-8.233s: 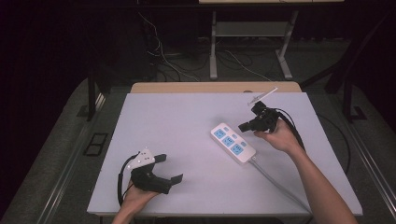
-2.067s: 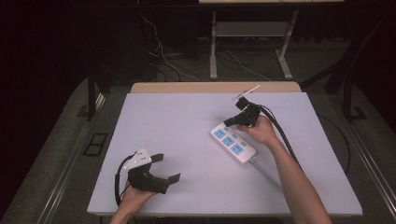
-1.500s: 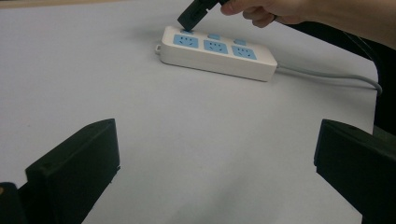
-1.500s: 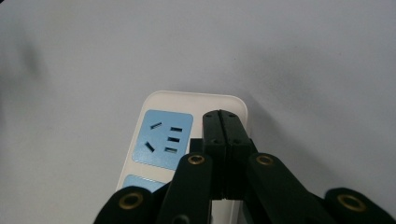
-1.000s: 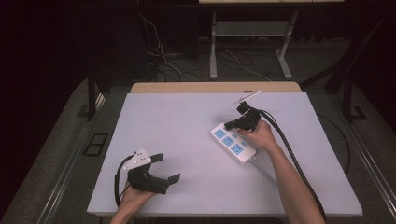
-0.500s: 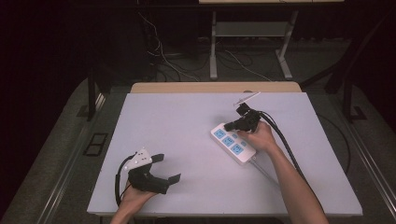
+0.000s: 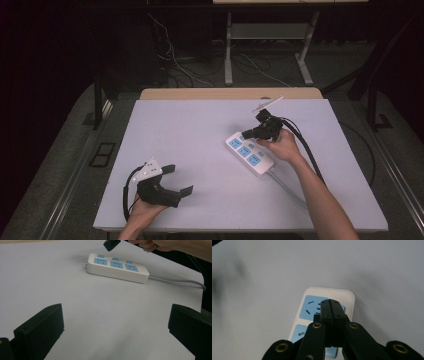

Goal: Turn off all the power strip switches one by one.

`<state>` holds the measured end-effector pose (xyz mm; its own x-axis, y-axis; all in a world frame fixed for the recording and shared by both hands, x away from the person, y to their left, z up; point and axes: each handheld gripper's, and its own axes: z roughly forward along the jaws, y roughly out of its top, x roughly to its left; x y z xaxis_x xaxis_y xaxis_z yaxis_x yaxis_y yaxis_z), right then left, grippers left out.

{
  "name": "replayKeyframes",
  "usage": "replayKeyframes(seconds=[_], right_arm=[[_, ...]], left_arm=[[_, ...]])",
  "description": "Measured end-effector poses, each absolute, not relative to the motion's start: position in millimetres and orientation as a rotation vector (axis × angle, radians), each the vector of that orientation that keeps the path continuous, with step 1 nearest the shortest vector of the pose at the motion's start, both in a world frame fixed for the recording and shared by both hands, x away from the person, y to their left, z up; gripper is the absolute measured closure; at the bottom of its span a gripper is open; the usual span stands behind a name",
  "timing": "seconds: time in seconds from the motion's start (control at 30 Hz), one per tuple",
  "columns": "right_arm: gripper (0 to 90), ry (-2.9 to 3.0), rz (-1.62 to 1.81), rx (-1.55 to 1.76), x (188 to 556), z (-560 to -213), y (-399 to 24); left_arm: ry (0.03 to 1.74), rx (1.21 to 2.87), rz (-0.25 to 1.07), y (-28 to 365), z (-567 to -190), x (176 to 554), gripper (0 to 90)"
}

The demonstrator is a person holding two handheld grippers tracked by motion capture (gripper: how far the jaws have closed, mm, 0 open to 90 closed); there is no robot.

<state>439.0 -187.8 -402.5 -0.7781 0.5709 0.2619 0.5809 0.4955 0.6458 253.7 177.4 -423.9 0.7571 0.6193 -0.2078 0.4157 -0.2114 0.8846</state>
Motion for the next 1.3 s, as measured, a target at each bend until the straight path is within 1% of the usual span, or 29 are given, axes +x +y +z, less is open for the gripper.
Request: replayKeyframes(seconds=[0.1, 0.23, 0.3, 0.37, 0.43, 0.53, 0.63, 0.67, 0.73, 0.77, 0.83, 1.3], right_arm=[[89.7, -2.71, -1.182, -1.044, 434.0, -397.6, -190.2], [80.9, -2.723, -1.192, -1.07, 427.3, -390.5, -197.5], [70.8, -2.719, -1.197, -1.116, 423.4, -386.7, -202.9], [64.8, -2.717, -1.204, -1.164, 418.5, -383.8, -208.8], [54.5, -2.727, -1.222, -1.204, 411.8, -380.7, -214.1], [35.9, -2.707, -1.259, -1.247, 402.6, -376.5, -223.2], [14.0, -2.682, -1.247, -1.32, 393.7, -372.7, -230.1], [10.7, -2.673, -1.246, -1.314, 389.7, -372.0, -232.7], [9.9, -2.669, -1.267, -1.327, 383.2, -370.7, -236.1], [2.1, -2.672, -1.269, -1.327, 379.9, -370.4, -237.8], [0.4, -2.676, -1.275, -1.32, 372.6, -370.2, -240.4], [0.4, -2.609, -1.393, -1.312, 320.3, -381.3, -264.9]], left_arm=[[0.794, 1.846, 0.23, 177.3, -423.6, 253.6, 0.0], [0.793, 1.844, 0.227, 177.5, -423.5, 253.5, 0.0], [0.794, 1.842, 0.226, 177.5, -423.5, 253.4, 0.0], [0.793, 1.841, 0.225, 177.1, -423.5, 253.3, 0.0], [0.794, 1.841, 0.223, 176.1, -423.6, 253.1, 0.0], [0.795, 1.841, 0.221, 174.7, -423.7, 253.0, 0.0], [0.793, 1.843, 0.221, 173.7, -424.1, 253.7, 0.0], [0.794, 1.843, 0.221, 173.5, -424.2, 253.8, 0.0], [0.793, 1.843, 0.219, 172.9, -424.2, 253.7, 0.0], [0.793, 1.842, 0.217, 172.7, -424.2, 253.6, 0.0], [0.793, 1.842, 0.216, 172.6, -424.2, 253.4, 0.0], [0.798, 1.838, 0.219, 172.9, -423.8, 252.6, 0.0]])
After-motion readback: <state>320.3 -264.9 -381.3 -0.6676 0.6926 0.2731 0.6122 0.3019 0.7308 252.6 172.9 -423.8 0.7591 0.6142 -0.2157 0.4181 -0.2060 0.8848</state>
